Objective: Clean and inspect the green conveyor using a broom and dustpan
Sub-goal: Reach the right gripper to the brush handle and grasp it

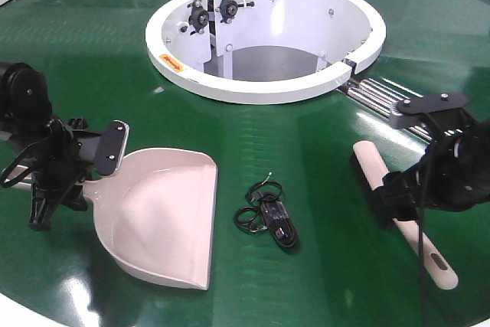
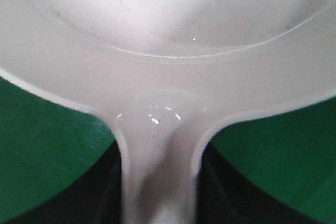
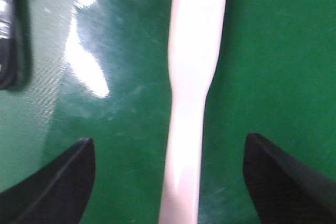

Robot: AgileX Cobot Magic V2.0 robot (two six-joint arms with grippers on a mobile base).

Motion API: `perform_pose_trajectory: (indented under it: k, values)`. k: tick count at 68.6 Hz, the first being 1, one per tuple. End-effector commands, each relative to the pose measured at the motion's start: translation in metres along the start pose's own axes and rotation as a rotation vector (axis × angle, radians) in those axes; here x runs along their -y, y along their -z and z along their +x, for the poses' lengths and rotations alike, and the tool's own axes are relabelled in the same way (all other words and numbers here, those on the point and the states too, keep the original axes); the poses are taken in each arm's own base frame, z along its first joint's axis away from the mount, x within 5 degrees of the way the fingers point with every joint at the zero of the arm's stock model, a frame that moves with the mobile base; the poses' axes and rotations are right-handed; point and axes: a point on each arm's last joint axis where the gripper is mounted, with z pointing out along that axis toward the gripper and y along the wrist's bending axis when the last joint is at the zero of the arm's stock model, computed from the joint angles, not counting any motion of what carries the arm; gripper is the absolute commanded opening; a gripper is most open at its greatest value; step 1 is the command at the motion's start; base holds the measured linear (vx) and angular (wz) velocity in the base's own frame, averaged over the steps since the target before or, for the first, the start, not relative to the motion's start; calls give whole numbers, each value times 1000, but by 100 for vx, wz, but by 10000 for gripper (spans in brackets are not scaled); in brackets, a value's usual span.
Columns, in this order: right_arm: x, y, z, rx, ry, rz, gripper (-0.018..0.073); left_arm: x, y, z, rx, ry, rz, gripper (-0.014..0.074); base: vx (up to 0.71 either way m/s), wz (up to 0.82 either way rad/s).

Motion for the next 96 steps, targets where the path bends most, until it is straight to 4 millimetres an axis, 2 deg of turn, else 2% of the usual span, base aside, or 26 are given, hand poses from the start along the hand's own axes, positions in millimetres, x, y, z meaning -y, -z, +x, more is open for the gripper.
perform_pose_trajectory:
  k: [1,15,40,53,65,92,96]
  values:
    - [2,2,-16,-5,12,20,563,-4,20,-5,20,-6,-71,-8,0,0]
    - [4,-23,-28,-83,27,36,563,-4,20,-5,20,-6,-71,-8,0,0]
    - [4,-58,-32,-150,25,36,563,-4,20,-5,20,-6,-71,-8,0,0]
    - [19,-70,-32,-173,-69,28,542,-4,20,-5,20,-6,-71,-8,0,0]
    - [18,-72,-31,-184,-68,-10,423,-4,20,-5,20,-6,-71,-8,0,0]
    - [16,-72,-32,-176,-33,-38,-7,-4,20,-5,20,-6,-71,-8,0,0]
    - [16,-72,-32,-173,-33,-37,-15,-4,20,-5,20,-6,-71,-8,0,0]
